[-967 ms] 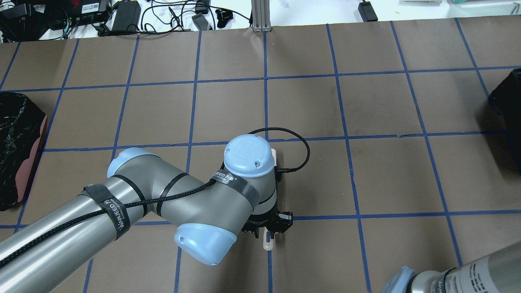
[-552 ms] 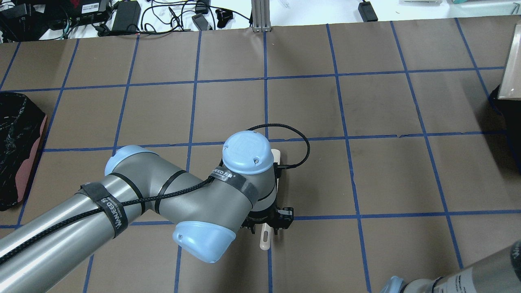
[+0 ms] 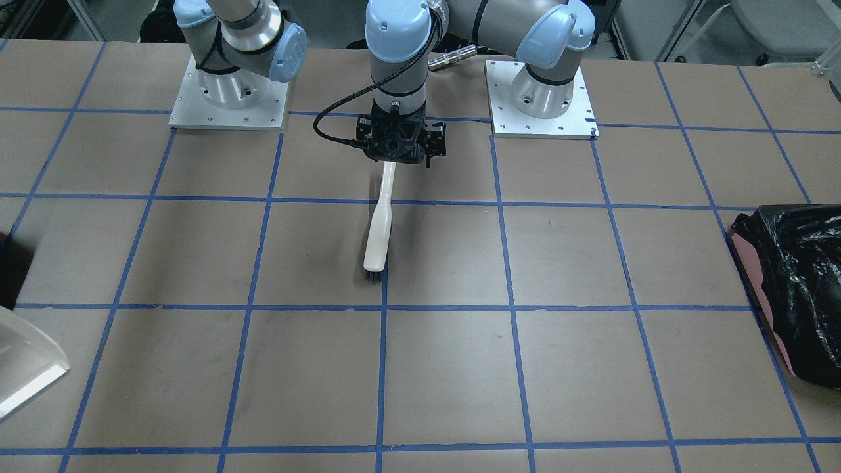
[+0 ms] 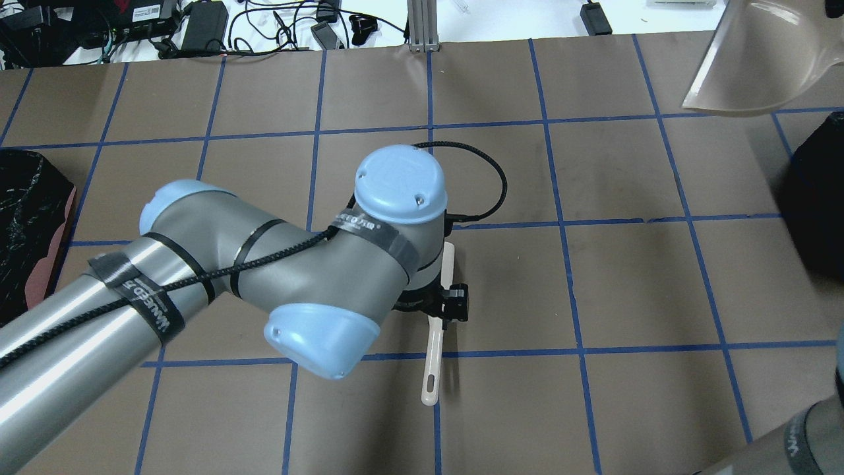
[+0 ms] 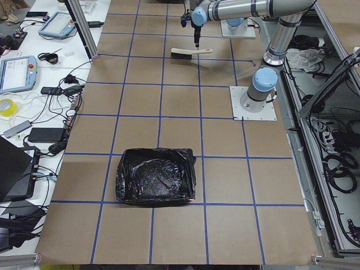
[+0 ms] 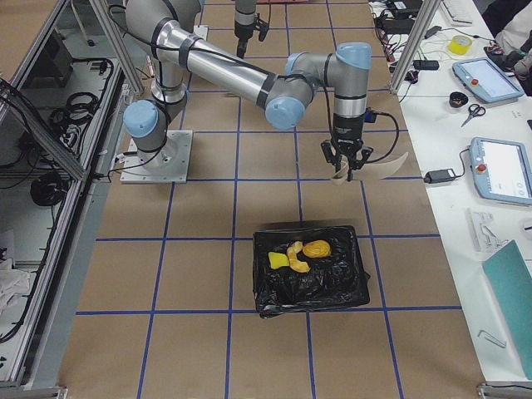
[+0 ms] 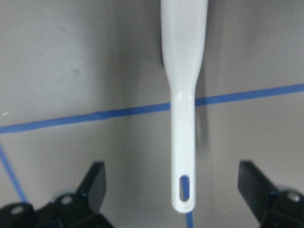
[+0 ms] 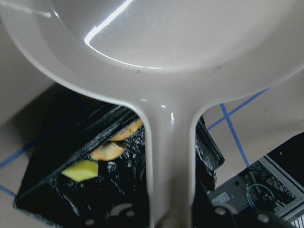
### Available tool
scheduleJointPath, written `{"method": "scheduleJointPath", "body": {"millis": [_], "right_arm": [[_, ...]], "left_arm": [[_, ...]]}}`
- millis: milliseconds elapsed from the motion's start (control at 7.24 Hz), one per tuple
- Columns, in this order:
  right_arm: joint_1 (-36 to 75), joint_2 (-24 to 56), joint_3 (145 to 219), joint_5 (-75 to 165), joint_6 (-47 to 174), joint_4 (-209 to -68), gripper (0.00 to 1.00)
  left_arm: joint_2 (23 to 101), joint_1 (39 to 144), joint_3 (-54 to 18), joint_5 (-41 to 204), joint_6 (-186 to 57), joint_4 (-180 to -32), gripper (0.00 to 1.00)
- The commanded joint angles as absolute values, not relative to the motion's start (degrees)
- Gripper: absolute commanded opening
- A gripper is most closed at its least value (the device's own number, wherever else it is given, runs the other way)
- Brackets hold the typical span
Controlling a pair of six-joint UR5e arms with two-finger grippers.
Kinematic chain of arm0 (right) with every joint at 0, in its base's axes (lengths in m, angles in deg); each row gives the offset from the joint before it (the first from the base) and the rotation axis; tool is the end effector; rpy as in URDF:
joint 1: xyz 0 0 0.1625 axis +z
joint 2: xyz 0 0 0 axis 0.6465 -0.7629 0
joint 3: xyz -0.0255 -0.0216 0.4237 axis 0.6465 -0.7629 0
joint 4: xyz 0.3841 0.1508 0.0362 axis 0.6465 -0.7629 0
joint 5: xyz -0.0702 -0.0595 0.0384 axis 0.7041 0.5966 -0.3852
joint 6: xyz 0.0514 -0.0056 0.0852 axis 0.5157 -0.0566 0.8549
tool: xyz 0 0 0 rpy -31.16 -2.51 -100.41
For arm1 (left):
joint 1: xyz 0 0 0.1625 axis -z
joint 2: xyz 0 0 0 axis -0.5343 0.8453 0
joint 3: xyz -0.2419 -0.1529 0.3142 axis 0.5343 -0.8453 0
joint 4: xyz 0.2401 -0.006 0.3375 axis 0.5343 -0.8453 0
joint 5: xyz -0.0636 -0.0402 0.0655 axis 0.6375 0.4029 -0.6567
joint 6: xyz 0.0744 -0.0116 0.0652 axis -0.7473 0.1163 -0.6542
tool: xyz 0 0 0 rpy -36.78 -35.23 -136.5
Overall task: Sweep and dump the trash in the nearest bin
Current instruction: 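Return the dustpan to the table center while the left gripper sets down the brush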
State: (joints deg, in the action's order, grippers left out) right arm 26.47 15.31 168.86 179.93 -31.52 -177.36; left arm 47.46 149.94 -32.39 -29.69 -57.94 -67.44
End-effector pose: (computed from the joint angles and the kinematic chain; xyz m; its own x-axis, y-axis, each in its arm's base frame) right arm -0.1693 -0.6370 0.4362 -0.5349 -0.7735 0.3400 -0.7183 0.6282 0.2990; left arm -0.3456 -0.3719 0.3356 -0.9926 0.1099 -0.0507 0.1022 0.9855 0.1358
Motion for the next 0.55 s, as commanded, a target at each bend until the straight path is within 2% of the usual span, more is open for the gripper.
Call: {"method": "scheduleJointPath", "body": {"millis": [0,414], "right_arm": [[32.7,15.3,168.9,179.7,-17.7,-174.8,0.0],[41.0,16.7,168.9,172.7,3.8,-168.7,0.0]], "left_arm": [[47.3,138.9,-20.2,-31.3,-58.5,-79.9,1.0],[47.4,124.4,-19.8,-31.8,-72.9,-74.0,1.0]]}}
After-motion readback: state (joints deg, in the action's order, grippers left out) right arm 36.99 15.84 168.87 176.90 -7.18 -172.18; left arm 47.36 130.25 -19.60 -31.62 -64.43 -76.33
